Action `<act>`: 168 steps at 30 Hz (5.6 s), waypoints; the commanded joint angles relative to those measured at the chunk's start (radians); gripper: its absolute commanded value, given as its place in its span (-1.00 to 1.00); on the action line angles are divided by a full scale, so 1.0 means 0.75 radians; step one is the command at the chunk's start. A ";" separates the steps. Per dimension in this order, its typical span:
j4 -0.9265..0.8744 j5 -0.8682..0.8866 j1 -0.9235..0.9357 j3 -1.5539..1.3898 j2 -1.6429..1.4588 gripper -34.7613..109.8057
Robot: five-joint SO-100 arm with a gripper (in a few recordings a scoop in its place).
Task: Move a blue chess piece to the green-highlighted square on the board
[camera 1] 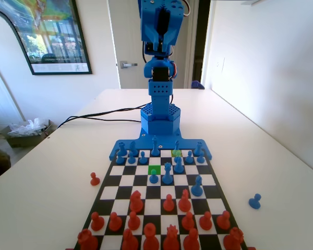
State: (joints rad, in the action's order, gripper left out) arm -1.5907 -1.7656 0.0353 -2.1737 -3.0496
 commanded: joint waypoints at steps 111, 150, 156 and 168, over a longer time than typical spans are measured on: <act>0.548 -1.156 -0.164 -0.135 0.933 -0.50; 0.845 -1.317 -0.450 -0.532 1.346 -0.39; 0.869 -1.315 -0.464 -0.556 1.350 -0.38; 0.998 -1.358 -0.462 -0.659 1.366 -0.39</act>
State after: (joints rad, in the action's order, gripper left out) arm -0.8575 -2.7596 -0.3053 -2.6507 -2.0172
